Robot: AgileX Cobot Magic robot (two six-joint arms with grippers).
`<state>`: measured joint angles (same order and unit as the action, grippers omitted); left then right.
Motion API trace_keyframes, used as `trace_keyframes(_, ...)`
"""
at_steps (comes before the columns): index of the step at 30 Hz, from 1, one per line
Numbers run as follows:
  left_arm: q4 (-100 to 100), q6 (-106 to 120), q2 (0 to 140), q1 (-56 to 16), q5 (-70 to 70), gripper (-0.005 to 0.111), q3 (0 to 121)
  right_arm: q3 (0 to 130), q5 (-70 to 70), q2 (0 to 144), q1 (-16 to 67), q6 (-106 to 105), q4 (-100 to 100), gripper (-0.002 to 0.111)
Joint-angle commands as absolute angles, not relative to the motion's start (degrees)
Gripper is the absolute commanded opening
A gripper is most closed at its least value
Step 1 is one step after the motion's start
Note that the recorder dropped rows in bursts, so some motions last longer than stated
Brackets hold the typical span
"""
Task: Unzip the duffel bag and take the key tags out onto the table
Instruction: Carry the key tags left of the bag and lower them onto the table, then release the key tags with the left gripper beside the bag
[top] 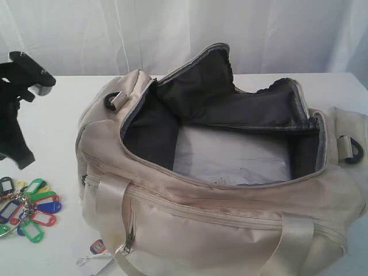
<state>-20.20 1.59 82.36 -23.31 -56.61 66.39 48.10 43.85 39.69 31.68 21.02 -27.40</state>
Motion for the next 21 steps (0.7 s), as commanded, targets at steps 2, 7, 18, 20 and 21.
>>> trace_keyframes(2,-11.6,1.7,81.7,-21.1,-62.8,0.000,65.3,47.8,43.2,39.4,31.6,21.4,-28.0,0.000)
trace_keyframes(7,-7.7,1.9,81.7,-19.4,-56.3,0.000,60.1,47.8,43.2,39.4,31.6,21.4,-28.0,0.000)
trace_keyframes(18,-7.5,-0.4,84.9,-19.0,-39.1,0.062,48.1,47.8,43.2,39.4,31.6,21.4,-28.0,0.000)
trace_keyframes(20,-8.9,-3.5,86.0,-19.0,-35.4,0.065,46.9,47.8,43.2,39.4,31.6,21.4,-28.0,0.000)
trace_keyframes(21,-11.7,-8.4,87.4,-19.0,-33.9,0.064,46.7,47.8,43.2,39.4,31.6,21.4,-28.0,0.000)
